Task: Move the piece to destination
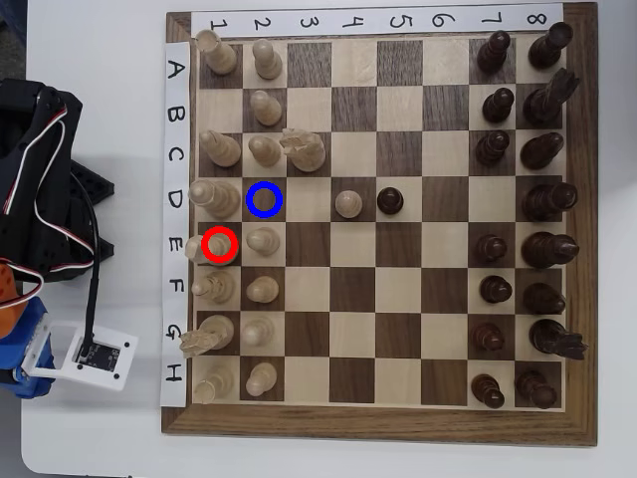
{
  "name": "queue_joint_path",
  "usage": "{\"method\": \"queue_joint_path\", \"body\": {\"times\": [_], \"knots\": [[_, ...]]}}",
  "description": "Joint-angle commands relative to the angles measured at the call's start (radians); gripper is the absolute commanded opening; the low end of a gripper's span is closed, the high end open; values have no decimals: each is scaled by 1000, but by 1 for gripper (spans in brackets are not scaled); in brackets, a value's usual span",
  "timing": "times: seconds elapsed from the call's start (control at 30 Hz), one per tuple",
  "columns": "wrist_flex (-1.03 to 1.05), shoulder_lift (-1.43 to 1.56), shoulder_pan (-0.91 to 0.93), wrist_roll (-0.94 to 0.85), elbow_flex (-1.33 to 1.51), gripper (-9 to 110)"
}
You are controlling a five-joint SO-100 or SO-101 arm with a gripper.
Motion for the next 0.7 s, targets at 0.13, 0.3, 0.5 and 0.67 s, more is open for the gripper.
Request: {"method": "queue_joint_path", "body": {"times": [0.13, 0.3, 0.5, 0.67], "knots": [[-107, -20, -9, 11, -74, 0], [-146, -215, -15, 86, -333, 0], [-160, -445, -69, 241, -684, 0], [-44, -629, -153, 460, -1034, 7]]}}
